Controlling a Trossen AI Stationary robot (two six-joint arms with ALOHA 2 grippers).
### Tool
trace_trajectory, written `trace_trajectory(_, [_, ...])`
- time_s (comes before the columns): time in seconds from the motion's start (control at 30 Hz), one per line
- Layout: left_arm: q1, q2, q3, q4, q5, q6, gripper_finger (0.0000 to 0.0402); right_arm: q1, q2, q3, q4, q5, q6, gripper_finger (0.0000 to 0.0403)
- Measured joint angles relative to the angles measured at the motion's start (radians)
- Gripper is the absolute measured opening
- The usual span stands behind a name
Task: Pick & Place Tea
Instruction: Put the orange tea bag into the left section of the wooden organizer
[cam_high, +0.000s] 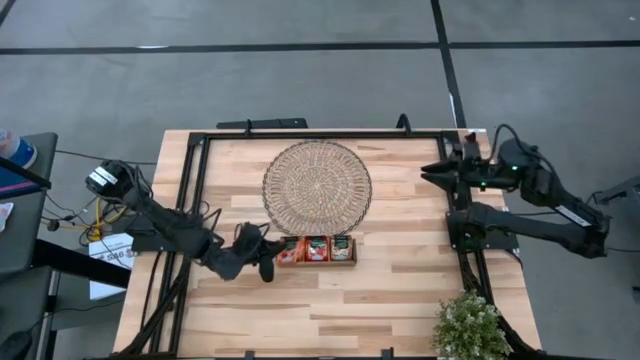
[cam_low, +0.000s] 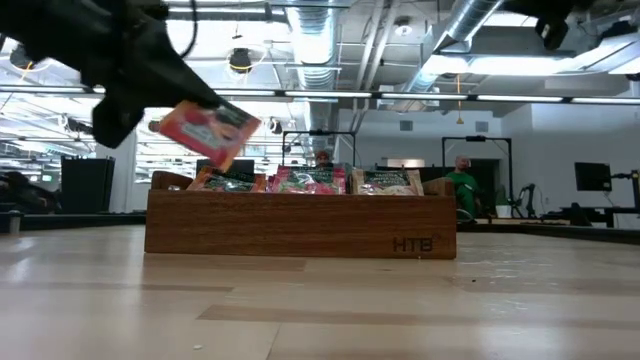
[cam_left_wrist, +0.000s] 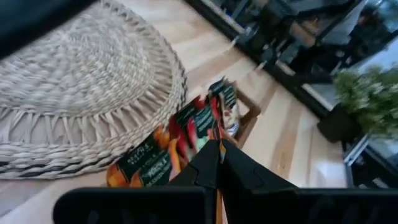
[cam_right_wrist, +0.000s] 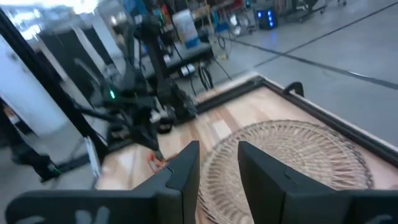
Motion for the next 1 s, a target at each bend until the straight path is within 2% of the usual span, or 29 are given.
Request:
trace_trajectory(0.1, [-0.048,0.0,-0.019,0.026,-0.085,-0.008,0.0,0.022,-0.026,-0.001,-0.004,0.005,0.044,0.0102])
trace_trajectory(0.2, [-0.043,0.0,-0.02,0.05,-0.128,0.059,0.0,0.04,-0.038,-0.001,0.0,0.007,0.061,0.0102])
trace_trajectory(0.5, [0.022,0.083,-0.02,0.103,-0.112,0.122,0.0,0.049,-0.021,-0.001,-0.005,0.012,0.061,0.0102])
trace_trajectory(0.73, [0.041,0.179,-0.02,0.277,-0.074,0.162,0.0,0.049,-0.024,-0.001,-0.01,0.011,0.042,0.0102])
trace_trajectory(1.0, [0.042,0.188,-0.02,0.295,-0.05,0.157,0.0,0.049,-0.023,-0.001,-0.015,0.008,0.072,0.0102])
